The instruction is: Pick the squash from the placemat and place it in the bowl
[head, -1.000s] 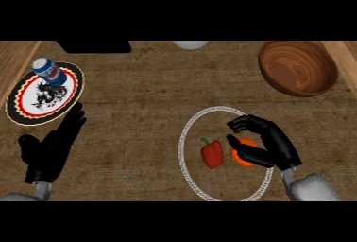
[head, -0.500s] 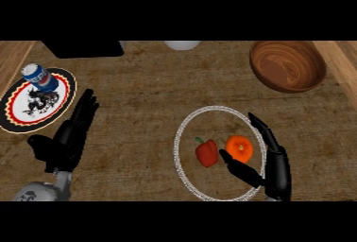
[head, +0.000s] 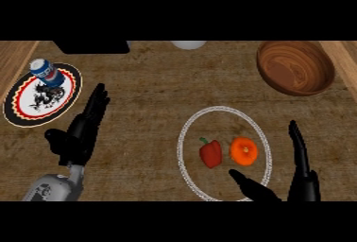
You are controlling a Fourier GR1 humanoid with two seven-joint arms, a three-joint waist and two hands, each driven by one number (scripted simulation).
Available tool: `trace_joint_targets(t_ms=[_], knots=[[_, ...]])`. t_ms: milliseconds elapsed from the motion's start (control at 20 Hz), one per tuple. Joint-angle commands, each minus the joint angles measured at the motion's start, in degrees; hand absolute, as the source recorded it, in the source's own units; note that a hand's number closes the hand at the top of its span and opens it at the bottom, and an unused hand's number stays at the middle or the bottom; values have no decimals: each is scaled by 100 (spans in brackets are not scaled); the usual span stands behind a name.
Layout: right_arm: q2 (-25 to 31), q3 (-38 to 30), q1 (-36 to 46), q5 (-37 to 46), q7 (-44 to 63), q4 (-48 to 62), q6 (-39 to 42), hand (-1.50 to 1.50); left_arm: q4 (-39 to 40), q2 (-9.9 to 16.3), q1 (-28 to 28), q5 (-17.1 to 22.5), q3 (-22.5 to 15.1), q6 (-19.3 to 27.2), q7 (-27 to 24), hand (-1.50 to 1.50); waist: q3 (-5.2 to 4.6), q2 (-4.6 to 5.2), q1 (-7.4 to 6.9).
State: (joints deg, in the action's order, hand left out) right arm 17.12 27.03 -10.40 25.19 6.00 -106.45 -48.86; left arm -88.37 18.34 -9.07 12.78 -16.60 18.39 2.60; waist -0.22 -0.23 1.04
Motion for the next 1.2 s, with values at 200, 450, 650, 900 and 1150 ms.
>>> trace_joint_targets(t_ms=[200, 450, 650, 900, 1150], knots=[[240, -124, 63, 1021, 2869, -1084, 1492, -150, 34, -78, -309, -78, 114, -66, 204, 0, 10, 20, -67], [93, -84, 598, 1241, 4384, -1248, 2497, -150, 154, -324, 29, -198, 6, -54, -148, 0, 11, 20, -102], [-204, -200, 1065, 1022, 4652, -481, 2834, -150, -269, -331, 6, -400, -180, -25, 319, 0, 22, 21, -152], [-198, -318, 488, 735, 3827, -379, 2925, -150, 427, -597, -178, -544, 243, -320, -147, 0, 23, 24, -86], [-415, -541, 424, 538, 3249, -88, 2994, -150, 245, -658, -53, -695, 510, -474, 48, 0, 23, 22, -98]])
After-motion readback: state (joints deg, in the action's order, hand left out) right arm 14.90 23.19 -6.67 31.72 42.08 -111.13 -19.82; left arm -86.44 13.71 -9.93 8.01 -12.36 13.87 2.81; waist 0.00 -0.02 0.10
